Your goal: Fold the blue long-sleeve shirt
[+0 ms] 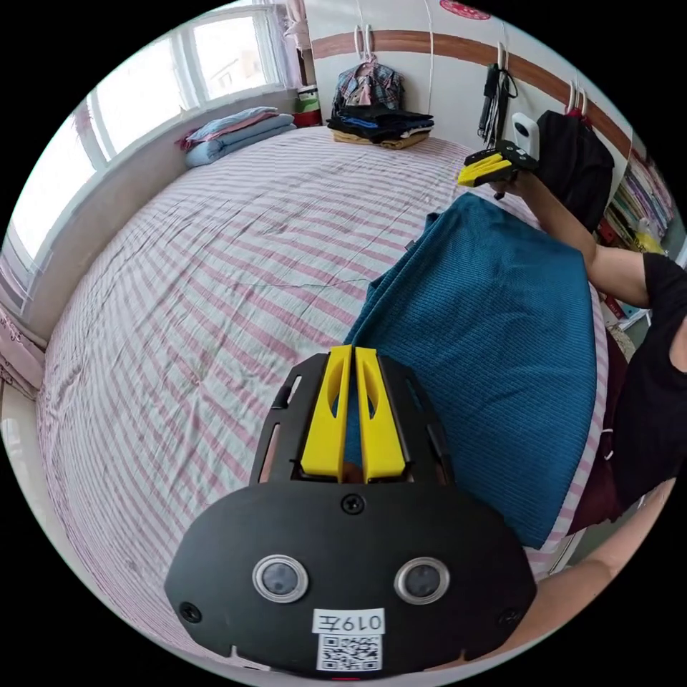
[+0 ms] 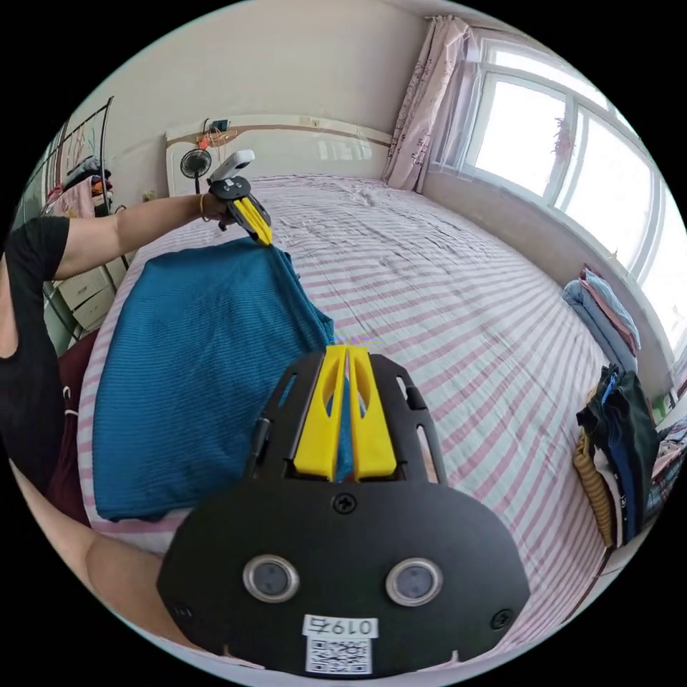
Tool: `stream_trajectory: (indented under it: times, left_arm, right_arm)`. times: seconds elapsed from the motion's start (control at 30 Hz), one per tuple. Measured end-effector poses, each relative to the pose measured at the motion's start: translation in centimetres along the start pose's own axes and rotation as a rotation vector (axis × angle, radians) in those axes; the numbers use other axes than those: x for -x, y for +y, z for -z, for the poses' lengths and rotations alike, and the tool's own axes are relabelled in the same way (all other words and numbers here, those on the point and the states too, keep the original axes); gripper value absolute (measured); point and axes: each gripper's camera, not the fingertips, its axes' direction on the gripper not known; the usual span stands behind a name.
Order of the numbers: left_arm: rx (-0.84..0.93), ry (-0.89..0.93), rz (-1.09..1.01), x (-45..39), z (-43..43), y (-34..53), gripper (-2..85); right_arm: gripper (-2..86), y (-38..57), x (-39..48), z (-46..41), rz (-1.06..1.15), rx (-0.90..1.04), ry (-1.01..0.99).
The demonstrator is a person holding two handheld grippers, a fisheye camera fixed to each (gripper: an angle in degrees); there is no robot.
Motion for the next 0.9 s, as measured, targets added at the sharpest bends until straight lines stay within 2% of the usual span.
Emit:
stream_trajectory:
  times: [0.07, 0.17, 0.33, 0.53, 0.63, 0.7, 0.8, 0.9]
  left_arm:
    - [-0.001, 0.039, 0.028, 0.5, -0.4, 0.7, 0.9]
    - [-0.032, 0.081, 0.068, 1.2, -0.7, 2.1, 0.9]
    - [-0.149, 0.207, 0.179, 3.0, -0.1, 5.8, 0.7]
    - [-0.269, 0.078, 0.247, 1.8, 2.1, 10.4, 0.6]
    - [-0.240, -0.097, 0.221, -2.5, 3.3, 11.3, 0.7]
    - [-0.142, -0.327, 0.193, -8.2, 3.7, 11.3, 0.7]
    - [-0.086, -0.598, 0.238, -15.5, 3.7, 12.1, 0.7]
    - [-0.079, -0.643, 0.305, -19.7, 2.6, 13.8, 0.7]
  right_arm:
    - [-0.6, 0.6, 0.5, -0.9, 0.030, 0.091, -0.036]
    - [-0.9, 1.2, 0.9, -2.9, 0.021, 0.239, 0.034]
    - [-0.9, 2.7, 1.0, -2.3, -0.008, 0.225, 0.003]
    - [-0.8, 4.4, 2.1, -0.8, 0.006, 0.202, 0.014]
    - [-0.3, 4.8, 3.0, 1.7, 0.021, 0.122, 0.042]
    - [0.8, 4.7, 4.2, 4.0, 0.039, 0.063, 0.101]
    - [3.8, 4.6, 6.0, 8.5, -0.033, -0.073, 0.313]
    - [4.5, 5.9, 7.2, 12.3, -0.132, -0.145, 0.464]
